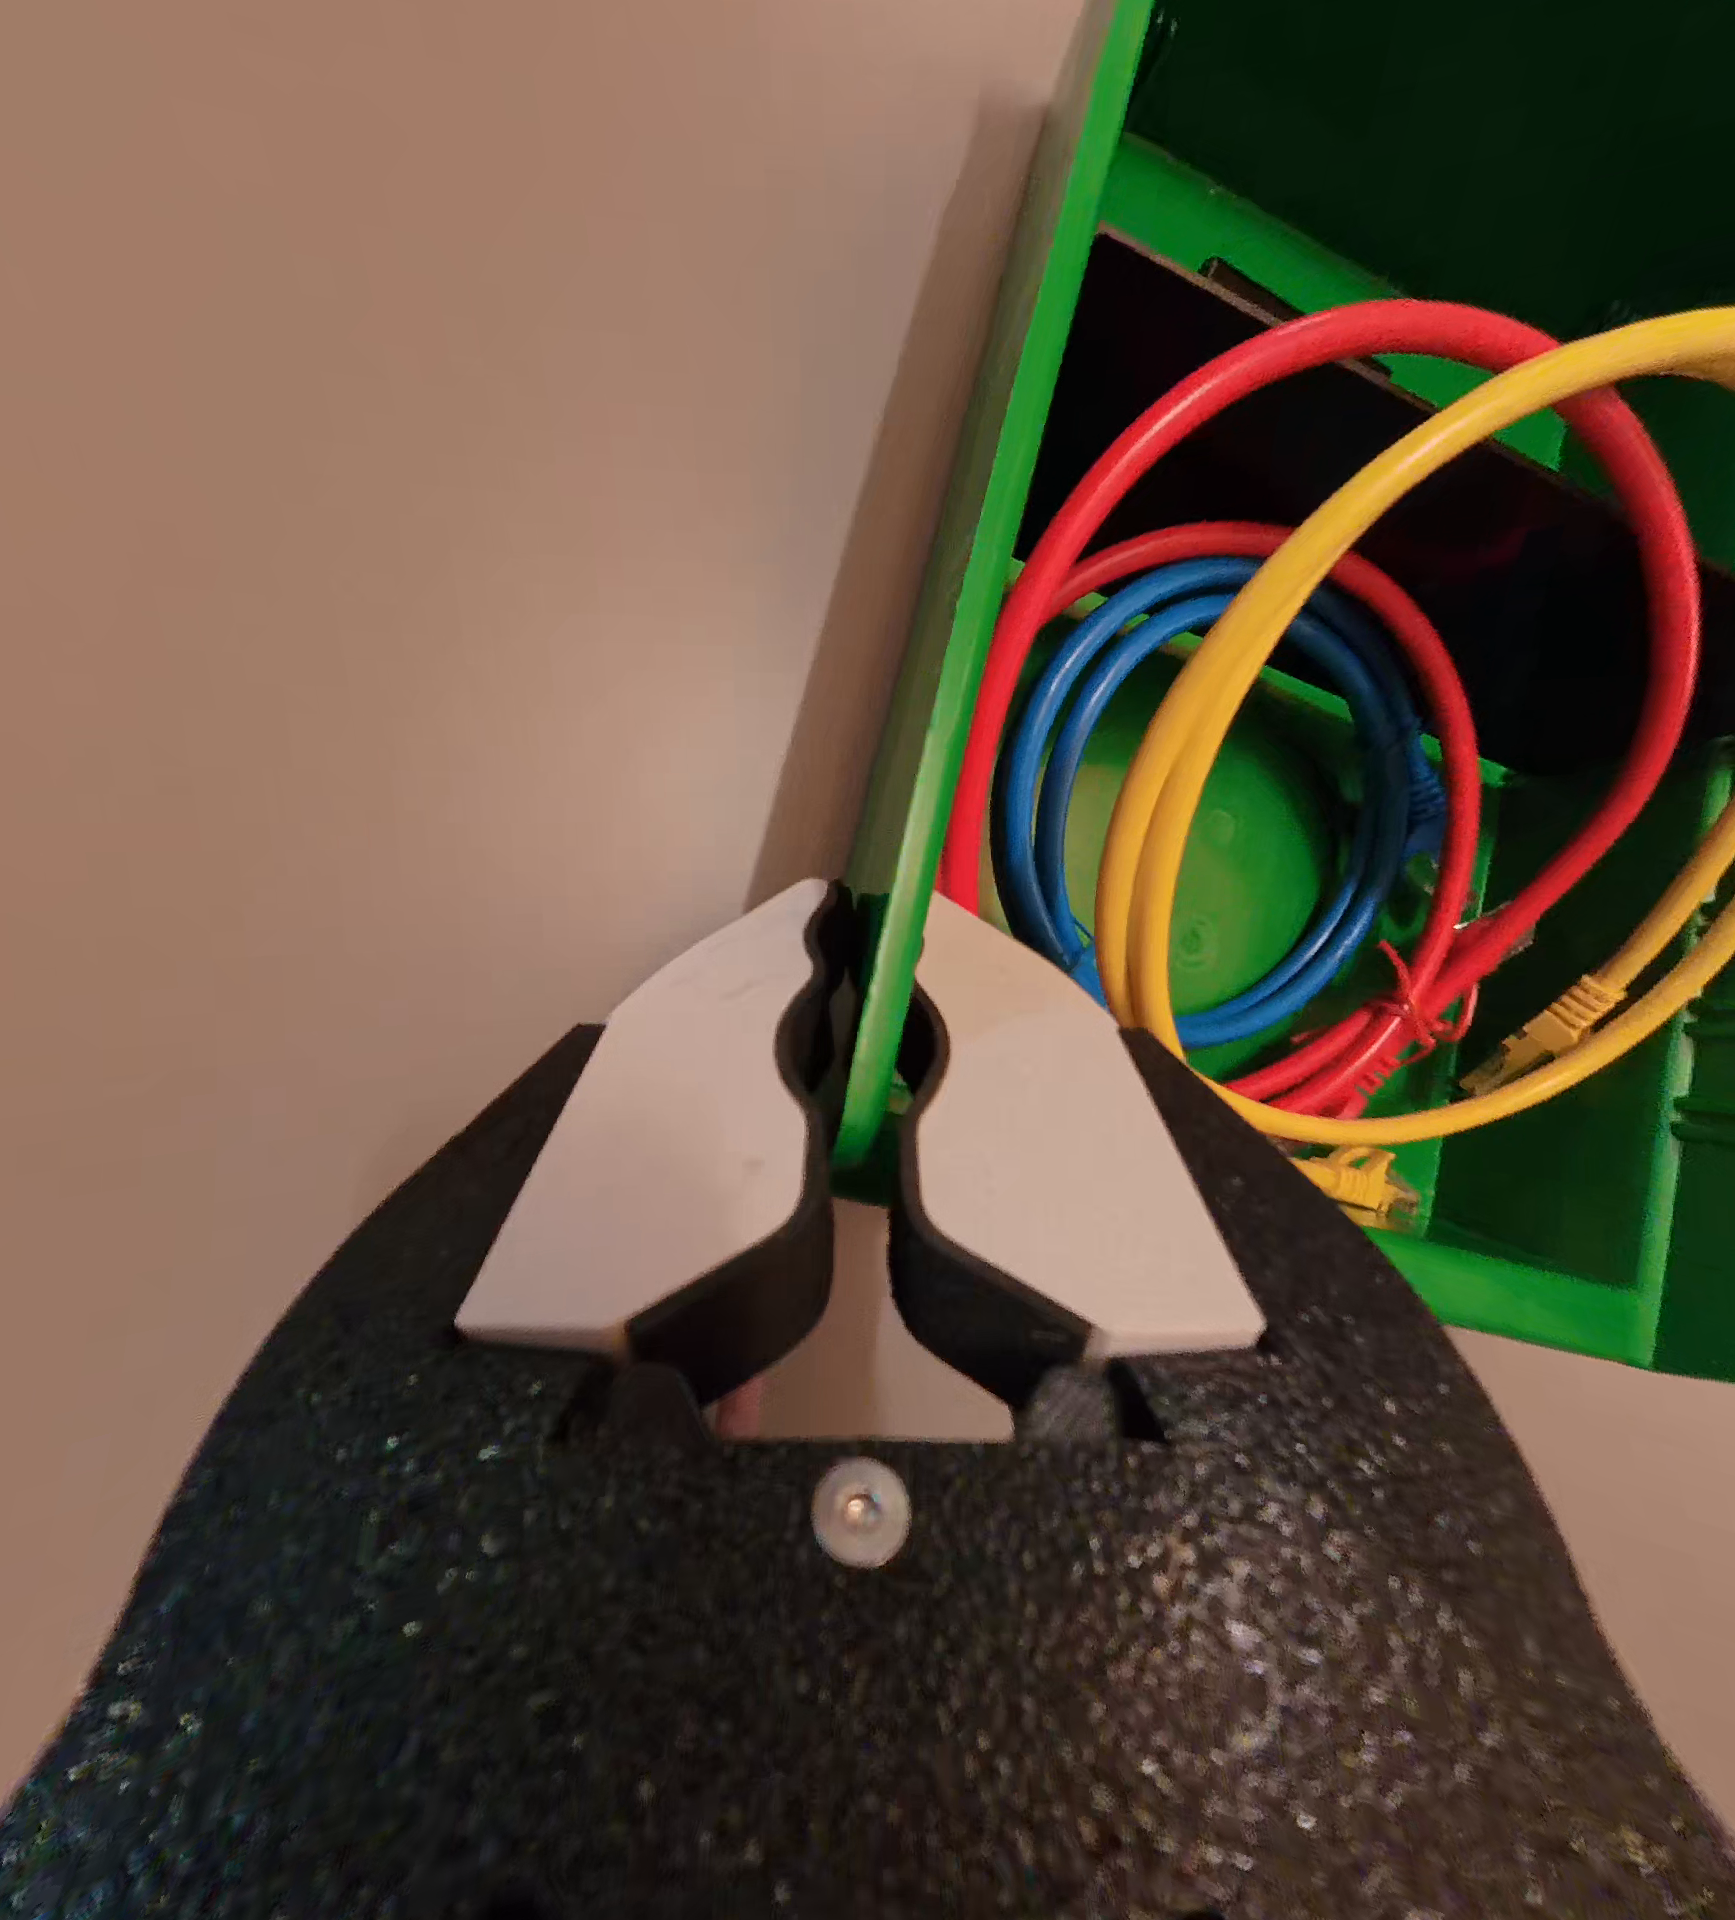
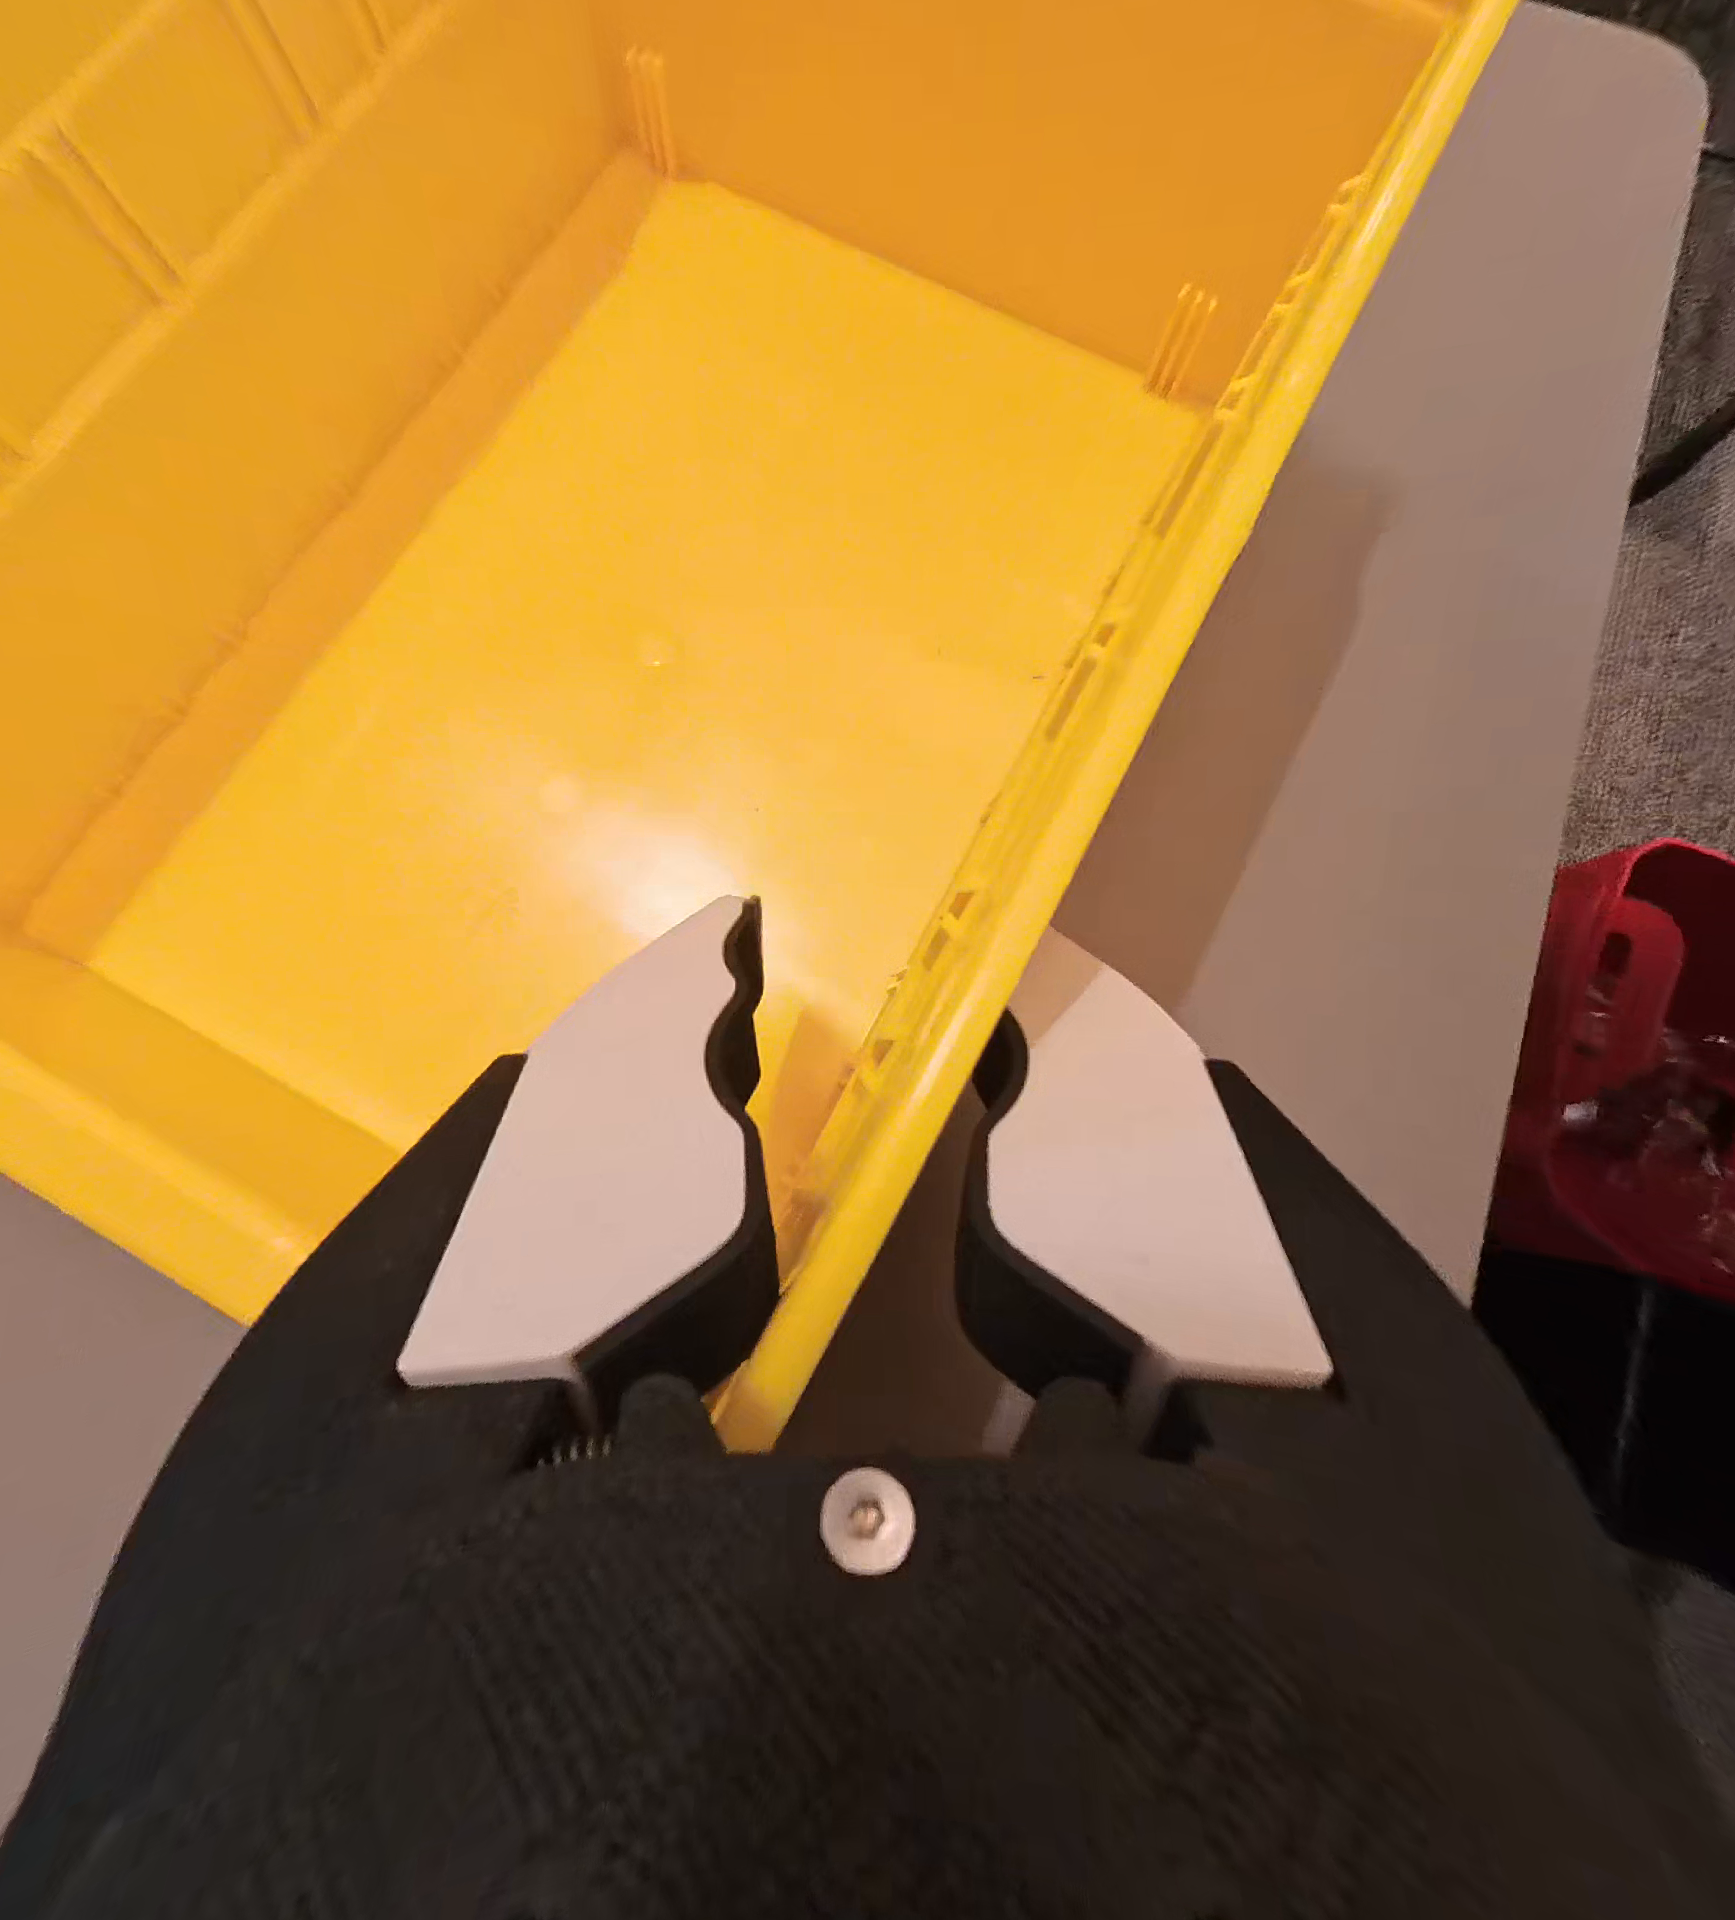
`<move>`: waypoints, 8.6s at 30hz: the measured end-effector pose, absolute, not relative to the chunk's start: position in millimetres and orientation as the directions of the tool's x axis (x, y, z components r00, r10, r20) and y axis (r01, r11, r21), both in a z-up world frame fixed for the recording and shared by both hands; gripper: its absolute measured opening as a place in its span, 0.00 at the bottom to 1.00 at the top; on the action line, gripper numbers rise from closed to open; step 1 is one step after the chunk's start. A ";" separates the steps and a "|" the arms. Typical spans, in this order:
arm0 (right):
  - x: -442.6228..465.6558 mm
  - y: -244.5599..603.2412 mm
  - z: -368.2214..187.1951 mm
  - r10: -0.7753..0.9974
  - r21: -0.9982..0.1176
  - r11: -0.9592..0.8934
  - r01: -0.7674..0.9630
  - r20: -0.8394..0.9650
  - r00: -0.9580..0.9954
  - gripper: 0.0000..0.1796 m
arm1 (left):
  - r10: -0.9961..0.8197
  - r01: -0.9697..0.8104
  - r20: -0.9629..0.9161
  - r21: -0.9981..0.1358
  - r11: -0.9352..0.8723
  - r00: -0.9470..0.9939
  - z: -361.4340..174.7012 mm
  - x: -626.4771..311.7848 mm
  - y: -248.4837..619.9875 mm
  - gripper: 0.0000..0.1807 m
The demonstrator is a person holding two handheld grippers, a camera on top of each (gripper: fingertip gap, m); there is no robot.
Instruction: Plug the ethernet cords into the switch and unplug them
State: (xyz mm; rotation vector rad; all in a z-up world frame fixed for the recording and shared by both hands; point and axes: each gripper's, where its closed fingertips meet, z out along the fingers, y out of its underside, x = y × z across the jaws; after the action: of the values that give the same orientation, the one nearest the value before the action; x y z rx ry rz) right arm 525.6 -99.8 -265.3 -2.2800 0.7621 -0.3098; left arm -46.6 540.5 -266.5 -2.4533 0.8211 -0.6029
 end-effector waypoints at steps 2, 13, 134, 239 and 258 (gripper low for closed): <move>532.4 -96.3 -269.2 -0.598 -0.688 -0.588 -0.425 0.017 0.801 0.21 | -0.644 -0.424 0.244 -0.578 -0.697 0.725 -266.6 -39.2 539.1 0.03; 531.3 -112.0 -211.2 -0.612 -0.722 -0.597 -0.350 0.128 0.780 0.33 | -0.777 -0.583 0.045 -0.634 -0.509 0.628 -234.8 -52.3 524.6 0.32; 118.1 182.1 -38.8 0.473 -0.938 0.312 0.149 0.289 0.832 0.38 | -0.822 0.024 0.042 -0.997 -0.067 -0.569 -27.0 121.3 173.9 0.37; 167.9 163.7 -54.8 0.515 -0.958 0.279 0.060 0.202 0.833 0.43 | -0.825 -0.263 0.384 -0.919 -0.295 -0.415 -50.8 86.2 262.6 0.18; 176.2 169.7 -63.8 0.488 -0.964 0.256 0.072 0.194 0.851 0.42 | -0.952 -0.902 0.030 -0.331 0.277 -0.303 -267.2 58.6 394.5 0.20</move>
State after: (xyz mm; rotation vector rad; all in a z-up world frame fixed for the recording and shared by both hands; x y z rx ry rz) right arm 176.2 169.7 -63.8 -1.2955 -0.5142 0.2996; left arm 58.6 394.5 -267.2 -1.7387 2.3654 -0.4306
